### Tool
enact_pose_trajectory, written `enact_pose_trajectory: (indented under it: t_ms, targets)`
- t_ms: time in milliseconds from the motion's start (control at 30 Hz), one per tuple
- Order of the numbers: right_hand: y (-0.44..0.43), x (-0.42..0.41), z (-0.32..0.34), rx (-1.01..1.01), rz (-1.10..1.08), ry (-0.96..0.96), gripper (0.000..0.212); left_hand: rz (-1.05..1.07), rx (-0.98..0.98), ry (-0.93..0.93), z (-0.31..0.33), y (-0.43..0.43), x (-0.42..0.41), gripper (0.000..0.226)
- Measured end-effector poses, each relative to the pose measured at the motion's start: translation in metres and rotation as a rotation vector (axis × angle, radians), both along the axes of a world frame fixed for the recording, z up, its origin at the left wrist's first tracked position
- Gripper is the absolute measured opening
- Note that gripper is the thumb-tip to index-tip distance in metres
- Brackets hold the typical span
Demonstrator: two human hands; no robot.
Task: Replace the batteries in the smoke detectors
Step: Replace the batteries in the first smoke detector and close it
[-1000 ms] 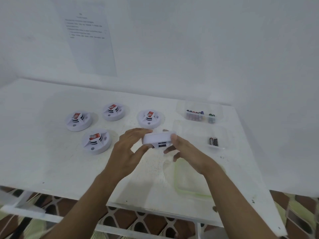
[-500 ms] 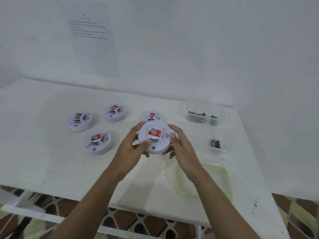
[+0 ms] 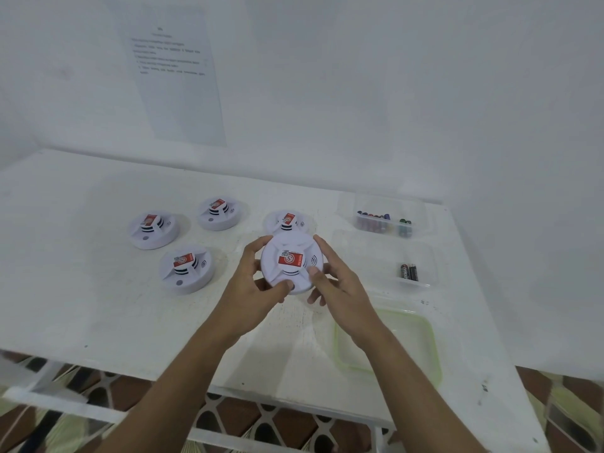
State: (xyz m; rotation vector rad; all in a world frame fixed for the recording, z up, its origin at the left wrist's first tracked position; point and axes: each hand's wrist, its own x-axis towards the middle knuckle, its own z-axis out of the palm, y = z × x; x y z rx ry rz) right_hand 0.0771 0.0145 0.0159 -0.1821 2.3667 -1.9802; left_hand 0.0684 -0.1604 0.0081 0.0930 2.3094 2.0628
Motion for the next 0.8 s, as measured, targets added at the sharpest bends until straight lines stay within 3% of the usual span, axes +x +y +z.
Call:
enact_pose_trajectory:
  t_ms: [800]
  targets:
    - [-0.001,0.013,0.008,-0.099,0.007,-0.009,0.046,-0.036,0.015,0.004,0.006,-0.001,0.007,0.067]
